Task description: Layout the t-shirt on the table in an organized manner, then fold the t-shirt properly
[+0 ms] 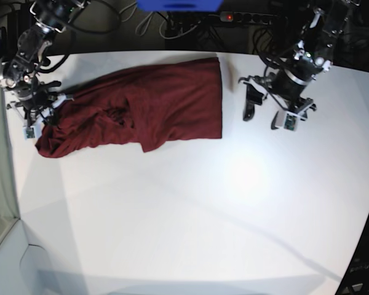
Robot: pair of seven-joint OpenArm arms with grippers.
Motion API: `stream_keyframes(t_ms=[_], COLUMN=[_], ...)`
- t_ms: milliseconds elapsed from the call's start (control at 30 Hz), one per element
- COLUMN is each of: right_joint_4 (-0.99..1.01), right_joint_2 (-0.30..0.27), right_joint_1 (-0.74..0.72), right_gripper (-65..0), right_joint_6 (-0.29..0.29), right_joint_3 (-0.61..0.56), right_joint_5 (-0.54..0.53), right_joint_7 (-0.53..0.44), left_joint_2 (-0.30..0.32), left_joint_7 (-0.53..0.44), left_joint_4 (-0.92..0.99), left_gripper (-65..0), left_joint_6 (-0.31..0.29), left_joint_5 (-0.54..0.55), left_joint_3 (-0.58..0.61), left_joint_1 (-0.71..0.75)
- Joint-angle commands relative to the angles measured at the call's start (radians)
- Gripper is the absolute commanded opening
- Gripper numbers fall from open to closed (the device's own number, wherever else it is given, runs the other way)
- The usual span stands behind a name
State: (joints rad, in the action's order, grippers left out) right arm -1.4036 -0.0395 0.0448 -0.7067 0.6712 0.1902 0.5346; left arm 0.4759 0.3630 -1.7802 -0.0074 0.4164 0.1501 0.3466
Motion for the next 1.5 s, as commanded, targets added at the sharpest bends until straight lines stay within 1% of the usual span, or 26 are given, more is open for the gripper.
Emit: stream_keyframes(t_ms=[0, 100, 200, 300, 400, 600, 733, 867, 1067, 1233, 1367, 1467], right_joint_4=[0.037, 0.022, -0.041, -0.141, -0.239, -0.405, -0.497, -0.56, -0.632, -0.636, -0.642, -0.642], right_joint_2=[0.002, -0.001, -0.004, 0.014, 0.02, 0.062, 0.086, 0.134, 0.188, 0.197, 0.197, 0.197], right_joint_1=[0.023, 0.031, 0.031, 0.031, 0.031, 0.023, 0.034, 0.062, 0.14, 0.174, 0.163, 0.162], right_gripper=[-65.0, -65.0, -65.0, -65.0, -65.0, -65.0, -65.0, -65.0, -65.0, -65.0, -65.0, -65.0], right_joint_6=[0.009, 0.009, 0.009, 0.009, 0.009, 0.009, 0.009, 0.009, 0.009, 0.009, 0.009, 0.009], right_joint_3=[0.003, 0.003, 0.005, 0.005, -0.003, -0.008, -0.061, -0.124, -0.273, -0.399, -0.446, -0.52], right_joint_5=[0.122, 0.122, 0.122, 0.122, 0.122, 0.124, 0.124, 0.125, 0.125, 0.124, 0.124, 0.124], right_joint_7=[0.158, 0.158, 0.158, 0.158, 0.166, 0.17, 0.17, 0.17, 0.16, 0.16, 0.16, 0.16], left_joint_2=[0.007, 0.001, 0.001, 0.001, 0.001, -0.001, -0.001, 0.001, 0.007, 0.007, 0.008, 0.017], left_joint_7=[-0.025, -0.025, -0.025, -0.025, -0.025, -0.029, -0.029, -0.026, -0.026, -0.023, -0.023, -0.023], left_joint_4=[-0.017, -0.019, -0.019, -0.023, -0.025, -0.02, -0.019, -0.017, -0.017, -0.004, 0.01, 0.012], left_gripper=[-23.8, -23.8, -23.8, -23.8, -23.8, -23.8, -23.8, -23.8, -23.8, -23.8, -23.8, -23.8], left_joint_6=[0.002, 0.002, 0.002, 0.002, 0.002, 0.002, 0.002, 0.002, 0.002, 0.002, 0.002, 0.002], left_joint_5=[0.002, 0.002, 0.006, 0.003, 0.003, 0.003, 0.003, 0.003, 0.003, 0.002, 0.002, 0.002], left_joint_3=[-0.03, -0.102, -0.142, -0.169, -0.185, -0.185, -0.185, -0.185, -0.186, -0.186, -0.186, -0.186], left_joint_1=[0.004, 0.021, 0.022, 0.036, 0.041, 0.045, 0.045, 0.047, 0.059, 0.059, 0.059, 0.061])
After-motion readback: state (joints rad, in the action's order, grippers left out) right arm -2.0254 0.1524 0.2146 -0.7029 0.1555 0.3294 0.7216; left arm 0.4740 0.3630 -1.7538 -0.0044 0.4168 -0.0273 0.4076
